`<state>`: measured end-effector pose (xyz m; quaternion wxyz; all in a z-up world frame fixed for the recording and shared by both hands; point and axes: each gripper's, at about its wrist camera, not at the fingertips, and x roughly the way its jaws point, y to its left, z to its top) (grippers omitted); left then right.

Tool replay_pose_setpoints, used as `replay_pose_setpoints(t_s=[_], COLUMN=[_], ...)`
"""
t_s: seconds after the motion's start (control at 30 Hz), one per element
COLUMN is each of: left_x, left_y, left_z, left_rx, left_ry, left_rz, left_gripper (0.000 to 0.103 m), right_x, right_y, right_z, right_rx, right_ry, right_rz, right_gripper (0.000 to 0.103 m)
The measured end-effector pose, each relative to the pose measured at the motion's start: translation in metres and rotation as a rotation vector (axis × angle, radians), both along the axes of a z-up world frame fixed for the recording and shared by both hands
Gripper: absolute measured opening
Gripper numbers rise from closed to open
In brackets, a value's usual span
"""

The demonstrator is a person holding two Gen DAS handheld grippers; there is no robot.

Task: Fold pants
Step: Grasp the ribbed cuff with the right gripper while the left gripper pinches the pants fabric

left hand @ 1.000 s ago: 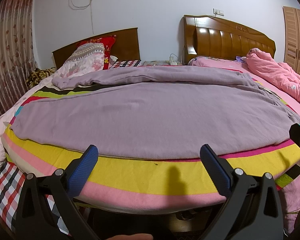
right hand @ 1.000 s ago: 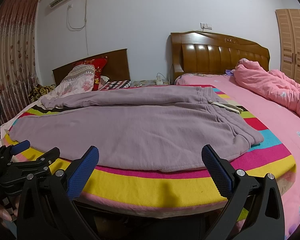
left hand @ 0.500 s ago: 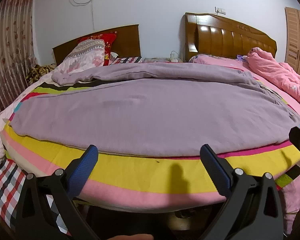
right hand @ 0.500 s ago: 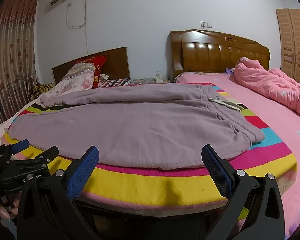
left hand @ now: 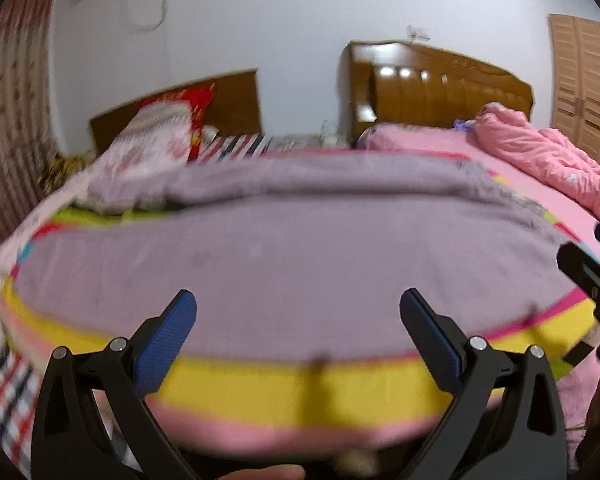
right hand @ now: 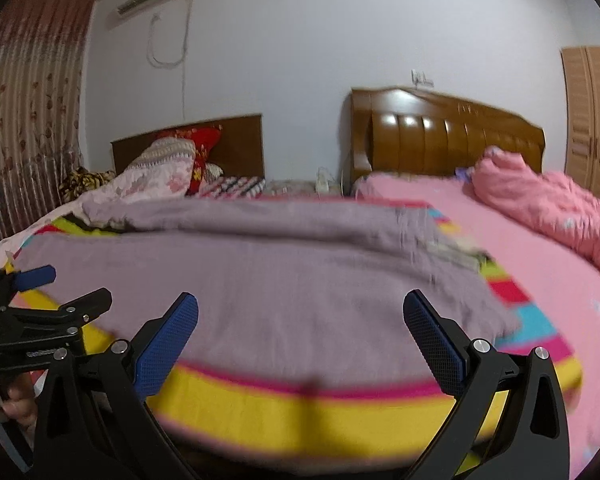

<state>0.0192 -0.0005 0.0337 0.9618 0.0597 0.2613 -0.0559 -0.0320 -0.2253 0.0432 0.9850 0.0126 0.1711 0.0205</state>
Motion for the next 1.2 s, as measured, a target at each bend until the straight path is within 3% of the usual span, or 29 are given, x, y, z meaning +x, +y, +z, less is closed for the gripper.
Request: replay_pose_setpoints(t_s=[0.1,0.27,0.4,0.47,0.53,0.63,0.77,0.83,0.87,0.9,0.97,1.0,1.2], left_x=[0.041,0.147,0.254,0.299,0.350,0.414,0.470,0.486,0.497,0.496,0.506,0.506,0.517], left_y=[0.002,0.009,0.003,0.002,0.002,0.002,-0.003,-0.005,-0.006,-0.007,-0.007,-0.007,-0.014], left_z=[0.038,0.075,0.058,0.043,0.022,0.007,-0.004,-0.015,-0.018,-0.021,-0.024,-0.025,-0.036], left_rx=[0.048,0.076,0.093,0.026,-0.028,0.006,0.086,0.140,0.149,0.141,0.129,0.124,0.152], left_ry=[-0.094,-0.104,0.035,0.128,0.282,0.348,0.387,0.409,0.429,0.439,0.462,0.469,0.522], left_rz=[0.004,0.066,-0.067,-0.192,-0.339,-0.384,-0.504,-0.546,-0.576,-0.600,-0.644,-0.662,-0.726], left_gripper=[0.102,0.102,0.102,0.102,0.101,0.101,0.101,0.101,0.101,0.101,0.101,0.101,0.101], right_x=[0.047,0.157,0.275,0.330,0.371,0.417,0.454,0.470,0.467,0.462,0.447,0.436,0.370], right_y=[-0.032,-0.101,-0.159,-0.179,-0.190,-0.198,-0.204,-0.207,-0.209,-0.208,-0.209,-0.208,-0.186], right_z=[0.032,0.062,0.037,0.012,-0.010,-0.033,-0.052,-0.069,-0.067,-0.063,-0.054,-0.046,0.013], right_rx=[0.009,-0.022,-0.019,-0.023,-0.031,-0.065,-0.053,-0.068,-0.053,-0.050,-0.068,-0.084,-0.217], right_ry=[0.011,0.099,0.274,0.371,0.466,0.541,0.620,0.708,0.680,0.674,0.656,0.617,0.378], right_rz=[0.073,0.074,0.121,0.155,0.179,0.222,0.314,0.339,0.371,0.413,0.425,0.421,0.322], right_gripper=[0.099,0.099,0.099,0.099,0.099,0.099,0.098,0.090,0.084,0.062,0.032,0.026,0.022])
